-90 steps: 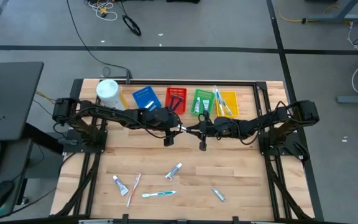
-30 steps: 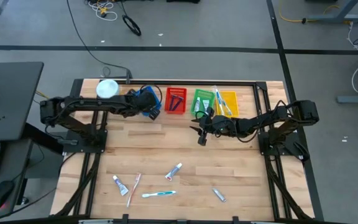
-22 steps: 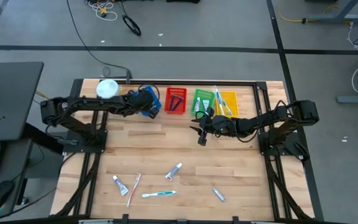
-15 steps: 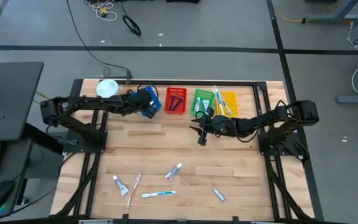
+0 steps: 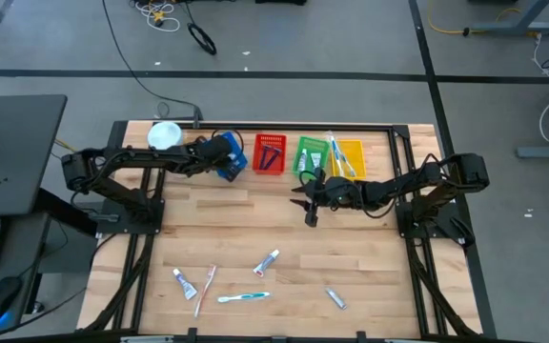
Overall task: Pick & Place Travel size toiletries
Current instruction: Put the white toothpaste into the green basket, then put the orange toothbrush into the yellow basket
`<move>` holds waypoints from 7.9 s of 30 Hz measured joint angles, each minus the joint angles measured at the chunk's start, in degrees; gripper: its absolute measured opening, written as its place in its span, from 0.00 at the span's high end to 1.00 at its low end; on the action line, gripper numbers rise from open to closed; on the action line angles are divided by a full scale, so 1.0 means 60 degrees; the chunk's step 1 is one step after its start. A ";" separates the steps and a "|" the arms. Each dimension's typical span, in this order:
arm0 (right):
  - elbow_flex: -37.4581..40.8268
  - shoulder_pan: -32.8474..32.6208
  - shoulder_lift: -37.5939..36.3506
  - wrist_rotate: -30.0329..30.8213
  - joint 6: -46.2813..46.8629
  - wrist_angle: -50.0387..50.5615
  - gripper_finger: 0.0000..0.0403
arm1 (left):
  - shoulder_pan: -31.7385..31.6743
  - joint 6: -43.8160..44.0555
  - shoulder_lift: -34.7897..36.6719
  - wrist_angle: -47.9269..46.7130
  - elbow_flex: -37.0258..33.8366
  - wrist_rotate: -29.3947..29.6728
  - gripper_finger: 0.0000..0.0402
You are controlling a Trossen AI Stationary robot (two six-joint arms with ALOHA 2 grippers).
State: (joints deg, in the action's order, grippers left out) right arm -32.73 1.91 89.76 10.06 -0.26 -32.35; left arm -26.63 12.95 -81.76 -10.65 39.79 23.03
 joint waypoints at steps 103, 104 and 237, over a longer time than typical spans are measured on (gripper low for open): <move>-0.3697 -0.1743 0.4419 -0.5267 -0.1655 0.2112 0.61 | 0.4707 0.1024 0.1698 0.0027 0.0017 -0.1658 0.82; -0.3697 -0.1791 0.4419 -0.5240 -0.1726 0.2122 0.61 | 0.4707 0.1024 0.1698 -0.0016 0.0017 -0.1658 0.82; -0.3013 -0.3926 -0.0667 0.0270 0.3229 0.5950 0.60 | 1.0600 0.9240 0.0218 -0.1403 0.0010 -0.2127 0.71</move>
State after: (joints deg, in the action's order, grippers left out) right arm -50.81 -21.64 85.76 11.67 19.11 3.35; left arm 36.96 68.39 -80.45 -19.07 39.86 10.27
